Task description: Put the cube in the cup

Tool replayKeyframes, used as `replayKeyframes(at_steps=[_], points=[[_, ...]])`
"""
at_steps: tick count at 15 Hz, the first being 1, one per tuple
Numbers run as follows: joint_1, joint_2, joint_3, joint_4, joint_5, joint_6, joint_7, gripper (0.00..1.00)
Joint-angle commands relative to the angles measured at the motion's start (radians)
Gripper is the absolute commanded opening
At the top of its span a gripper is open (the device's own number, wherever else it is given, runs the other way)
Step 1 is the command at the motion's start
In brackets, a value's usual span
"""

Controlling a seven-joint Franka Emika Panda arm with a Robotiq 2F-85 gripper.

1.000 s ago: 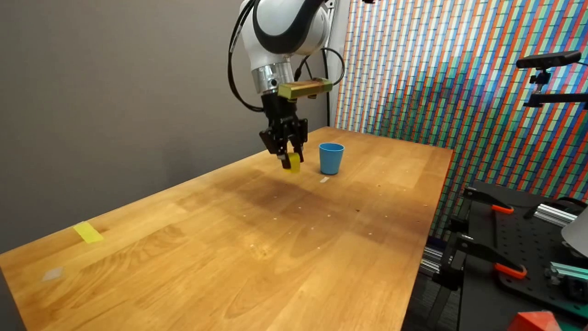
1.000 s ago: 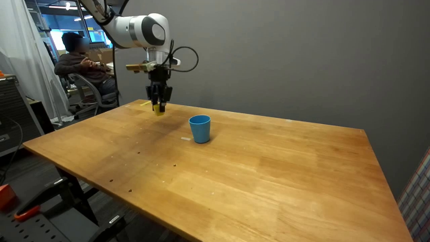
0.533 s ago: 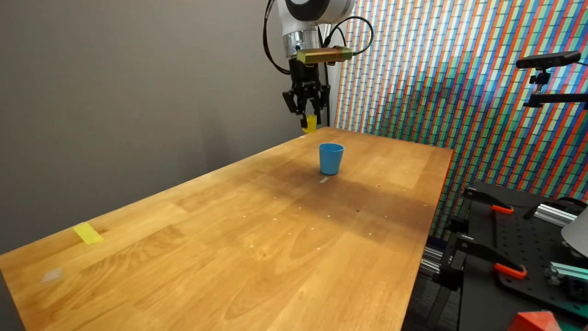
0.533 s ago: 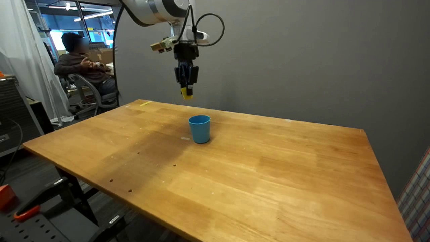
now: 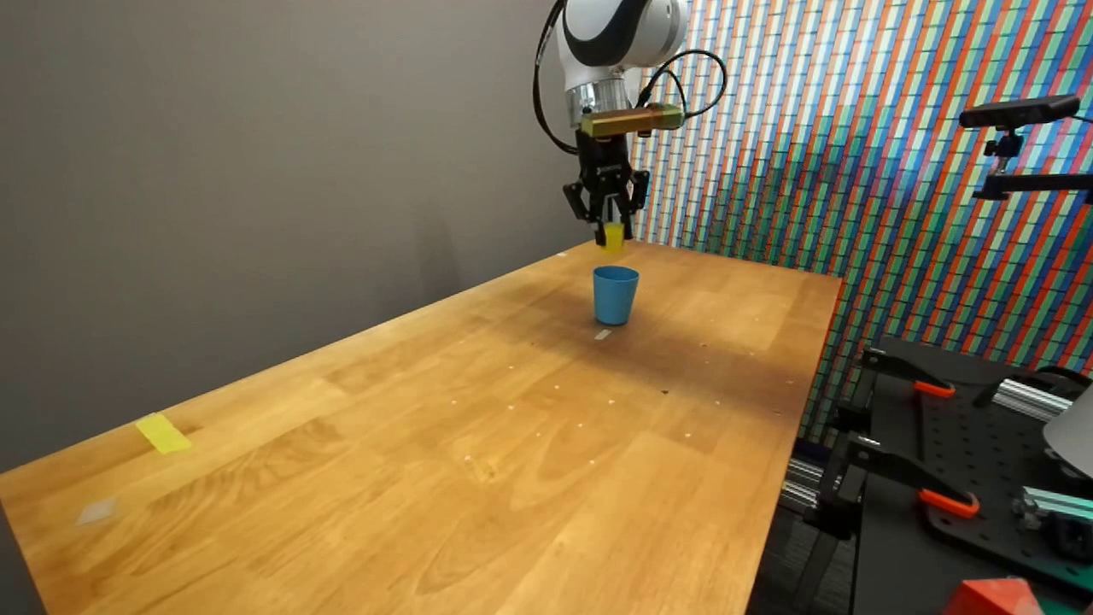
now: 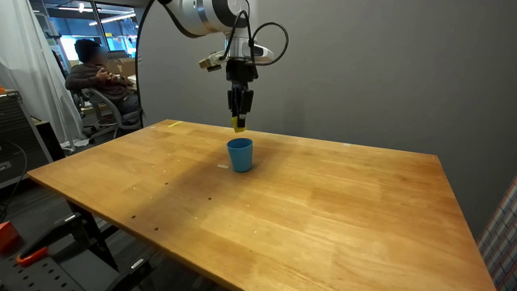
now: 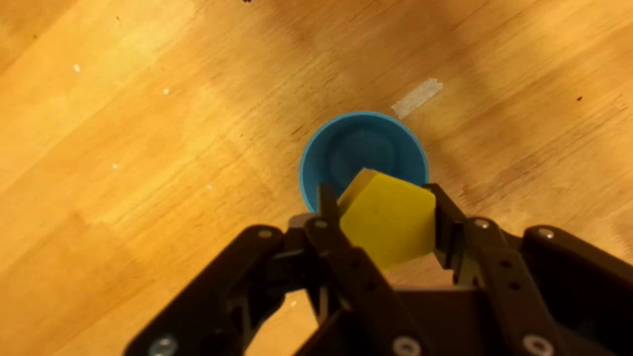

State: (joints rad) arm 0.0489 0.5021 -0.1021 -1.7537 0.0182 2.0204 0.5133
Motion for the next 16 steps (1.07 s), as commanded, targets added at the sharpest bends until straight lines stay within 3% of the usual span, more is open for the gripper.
replayKeyframes(at_steps=[1, 2, 3, 5, 8, 13, 16], points=[[-0.008, 0.019, 0.006, -0.005, 0.041, 0.003, 0.018, 0.20], [-0.010, 0.024, 0.008, -0.008, 0.053, 0.009, 0.018, 0.20], [-0.008, 0.026, 0.005, -0.011, 0.059, 0.023, 0.028, 0.70], [-0.003, 0.017, -0.002, -0.024, 0.061, 0.041, 0.044, 0.76], [0.003, -0.040, -0.004, -0.058, 0.052, 0.066, 0.058, 1.00], [0.033, -0.261, 0.011, -0.172, -0.003, 0.091, 0.018, 1.00], [0.060, -0.401, 0.037, -0.218, -0.081, 0.044, 0.018, 0.99]])
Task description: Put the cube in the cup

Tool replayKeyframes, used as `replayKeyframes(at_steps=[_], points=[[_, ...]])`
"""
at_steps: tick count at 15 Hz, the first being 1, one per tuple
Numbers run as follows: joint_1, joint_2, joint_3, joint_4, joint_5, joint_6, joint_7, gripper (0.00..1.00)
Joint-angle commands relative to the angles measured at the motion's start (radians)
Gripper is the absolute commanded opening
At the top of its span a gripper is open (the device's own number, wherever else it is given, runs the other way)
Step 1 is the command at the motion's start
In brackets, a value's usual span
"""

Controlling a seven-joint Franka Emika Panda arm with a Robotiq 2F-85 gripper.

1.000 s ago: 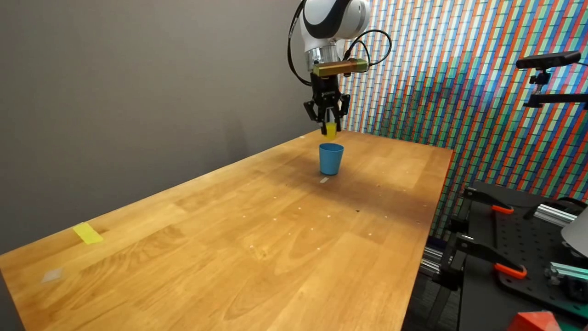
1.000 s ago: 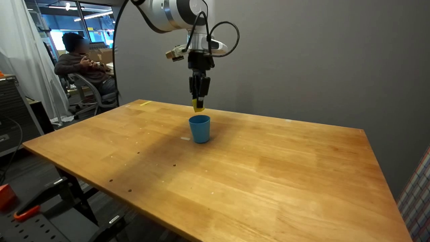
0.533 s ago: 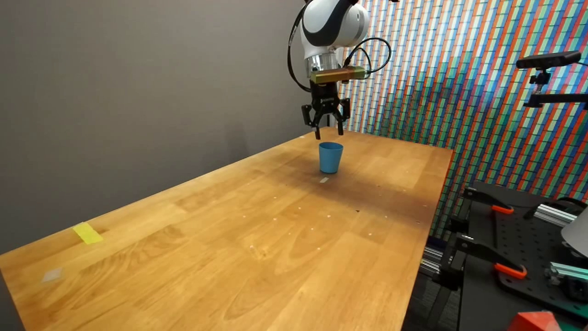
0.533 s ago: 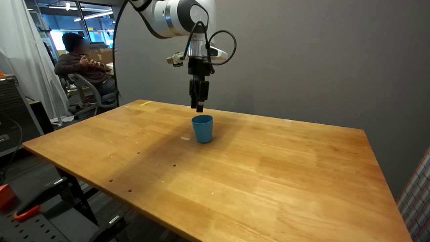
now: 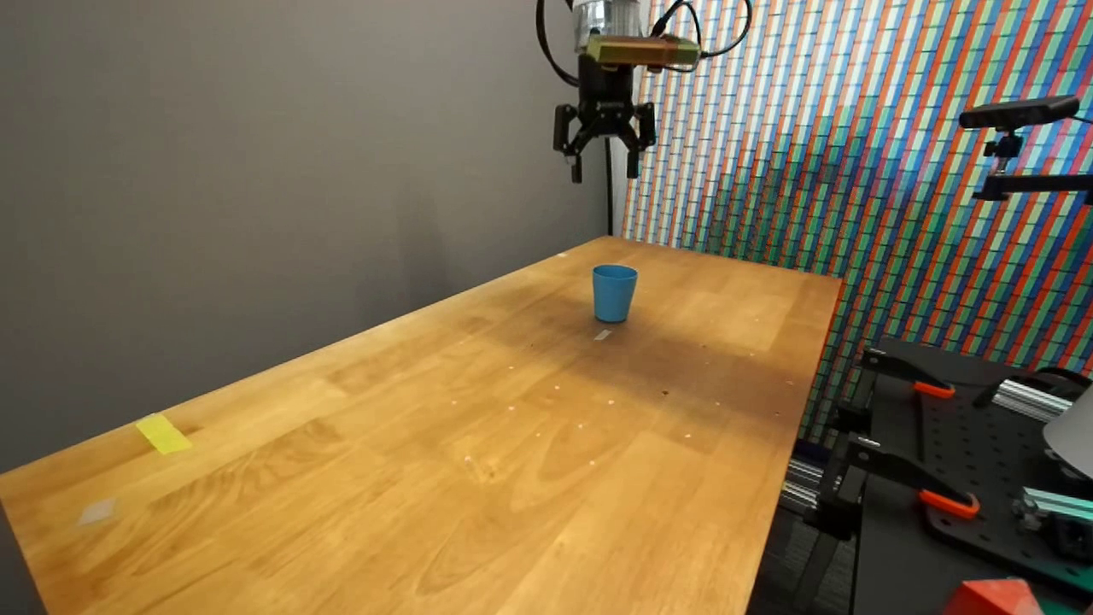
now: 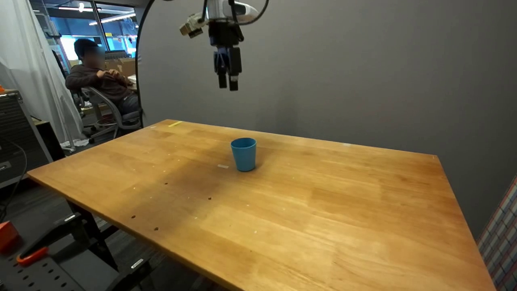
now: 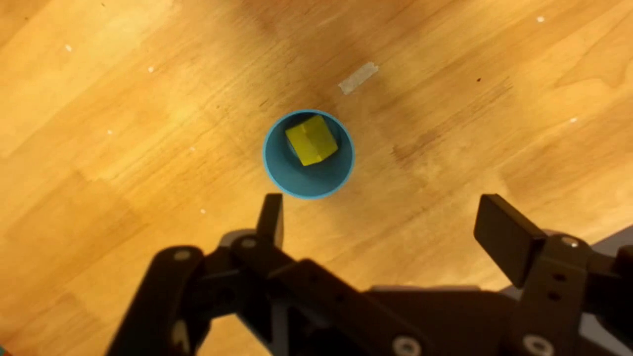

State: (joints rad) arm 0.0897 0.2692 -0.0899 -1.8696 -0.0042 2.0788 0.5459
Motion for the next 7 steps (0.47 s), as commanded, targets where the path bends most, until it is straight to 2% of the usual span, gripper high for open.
replayKeyframes(at_steps=[1, 2, 4, 7], points=[[0.025, -0.216, 0.043, -0.119, -0.078, -0.048, -0.032, 1.00], [-0.001, -0.097, 0.040, -0.038, -0.045, -0.027, -0.004, 1.00], [0.004, -0.175, 0.065, -0.073, -0.060, -0.055, -0.009, 1.00], [0.004, -0.202, 0.070, -0.103, -0.063, -0.056, -0.014, 1.00]])
